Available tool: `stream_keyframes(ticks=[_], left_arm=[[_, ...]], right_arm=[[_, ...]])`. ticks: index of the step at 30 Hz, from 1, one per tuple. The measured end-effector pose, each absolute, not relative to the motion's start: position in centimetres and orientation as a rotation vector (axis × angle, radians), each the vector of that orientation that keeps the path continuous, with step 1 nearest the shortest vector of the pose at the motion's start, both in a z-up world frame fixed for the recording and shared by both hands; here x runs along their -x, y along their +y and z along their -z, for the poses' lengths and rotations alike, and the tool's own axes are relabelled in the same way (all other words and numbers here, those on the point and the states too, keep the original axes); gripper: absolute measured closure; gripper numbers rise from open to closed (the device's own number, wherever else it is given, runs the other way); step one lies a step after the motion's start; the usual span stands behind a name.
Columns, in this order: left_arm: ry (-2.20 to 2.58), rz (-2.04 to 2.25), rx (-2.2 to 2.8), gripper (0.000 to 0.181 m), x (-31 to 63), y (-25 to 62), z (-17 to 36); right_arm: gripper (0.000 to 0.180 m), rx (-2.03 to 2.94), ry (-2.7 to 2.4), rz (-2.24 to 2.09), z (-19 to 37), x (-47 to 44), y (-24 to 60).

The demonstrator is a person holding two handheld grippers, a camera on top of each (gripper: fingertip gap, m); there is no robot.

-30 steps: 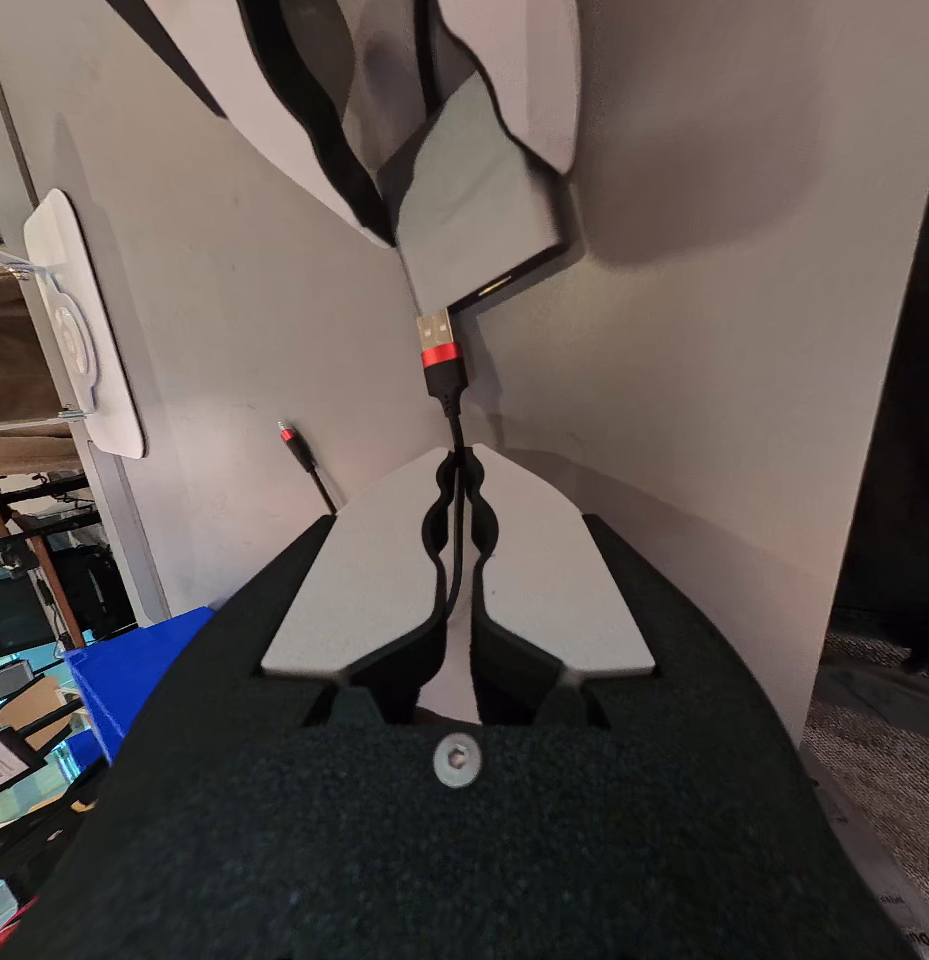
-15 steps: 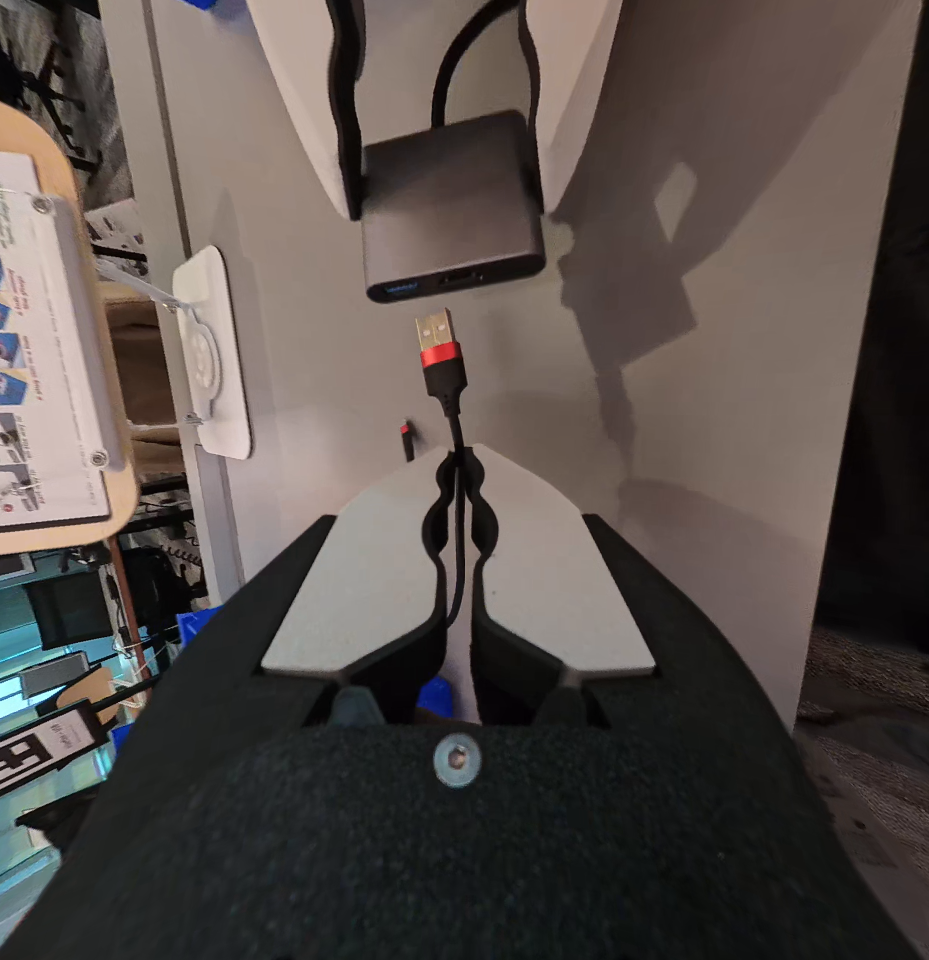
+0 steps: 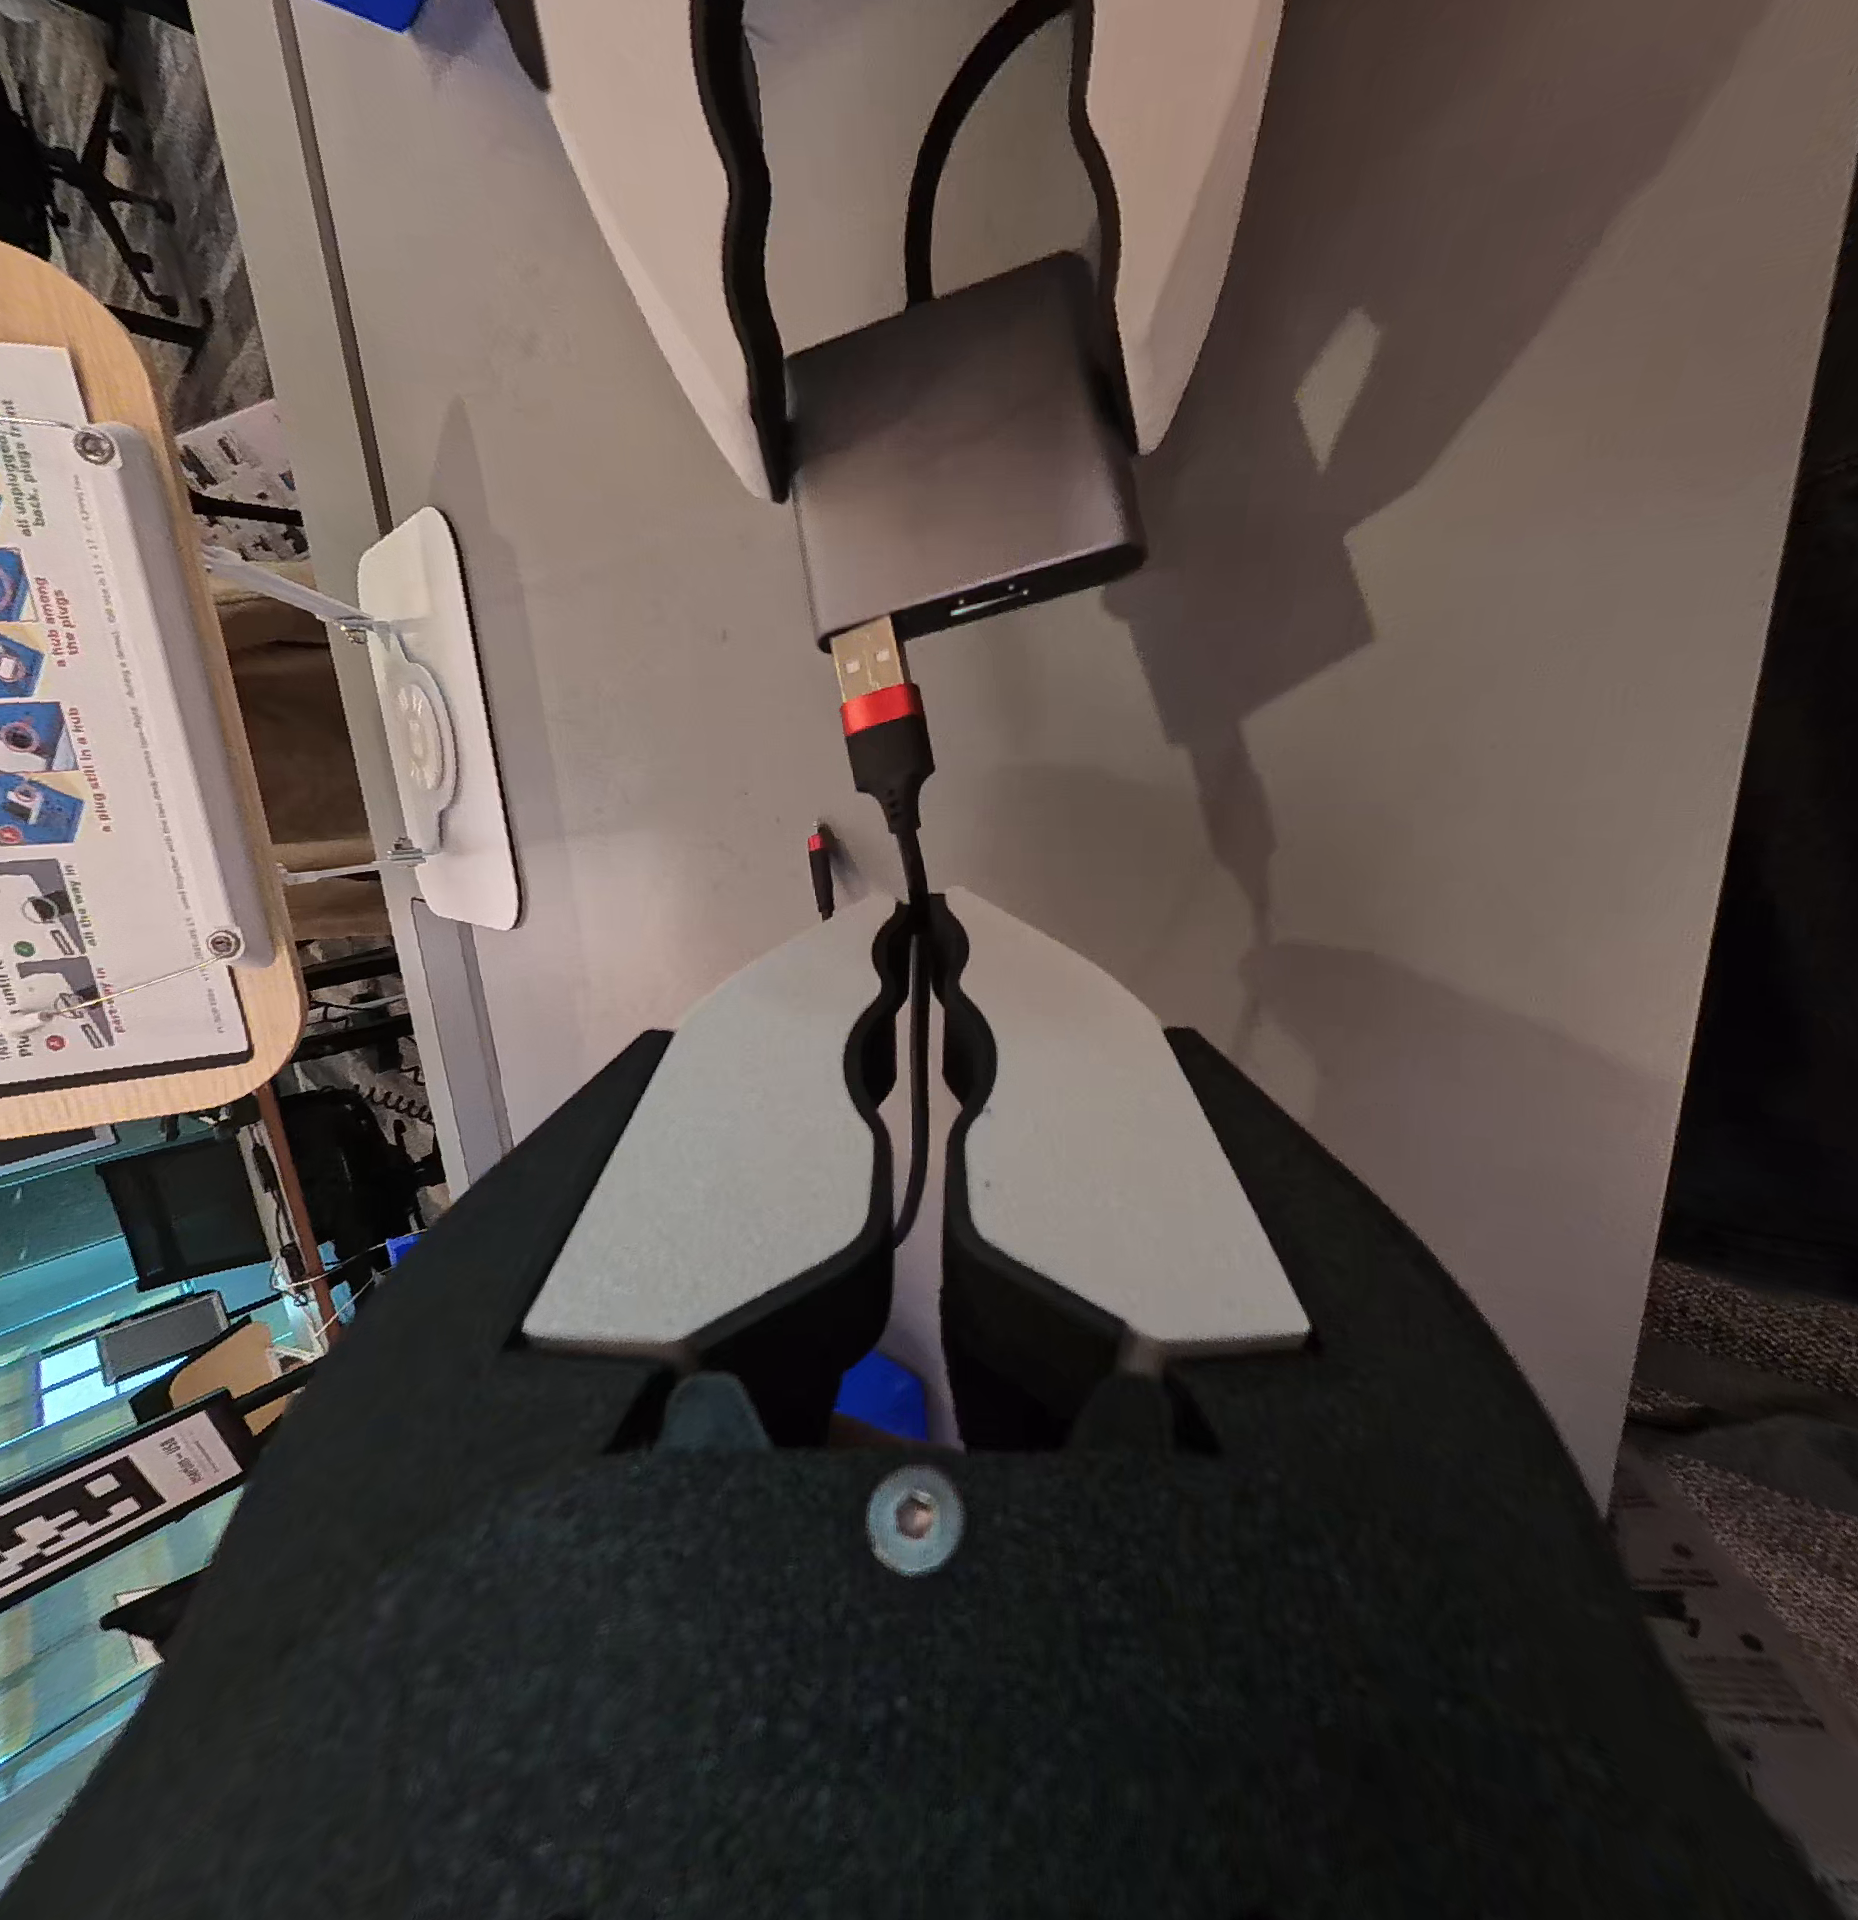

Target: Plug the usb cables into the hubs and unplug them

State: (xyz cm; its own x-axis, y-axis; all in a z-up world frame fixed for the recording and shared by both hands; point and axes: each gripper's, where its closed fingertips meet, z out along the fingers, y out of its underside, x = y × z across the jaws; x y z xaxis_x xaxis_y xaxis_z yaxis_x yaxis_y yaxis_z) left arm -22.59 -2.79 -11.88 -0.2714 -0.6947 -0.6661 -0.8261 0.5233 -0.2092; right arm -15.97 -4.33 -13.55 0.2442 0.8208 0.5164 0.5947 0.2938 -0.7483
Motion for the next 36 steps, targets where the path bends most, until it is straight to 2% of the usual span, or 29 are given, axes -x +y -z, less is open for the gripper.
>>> stream_keyframes(ticks=[22, 29, 36], left_arm=[[2.089, -0.419, 1.182, 0.178, 22.5, -2.3, 13.5], [2.055, -0.355, 1.195, 0.178, 22.1, -2.7, 13.6], [2.106, -0.46, 1.138, 0.178, 22.3, -2.2, 14.7]], right_arm=[[0.119, 1.455, -1.478, -0.274, 14.7, 16.2, -4.4], [0.12, 1.476, -1.465, -0.332, 14.5, 16.2, -4.6], [0.121, 1.402, -1.563, -0.153, 15.2, 16.5, -4.9]])
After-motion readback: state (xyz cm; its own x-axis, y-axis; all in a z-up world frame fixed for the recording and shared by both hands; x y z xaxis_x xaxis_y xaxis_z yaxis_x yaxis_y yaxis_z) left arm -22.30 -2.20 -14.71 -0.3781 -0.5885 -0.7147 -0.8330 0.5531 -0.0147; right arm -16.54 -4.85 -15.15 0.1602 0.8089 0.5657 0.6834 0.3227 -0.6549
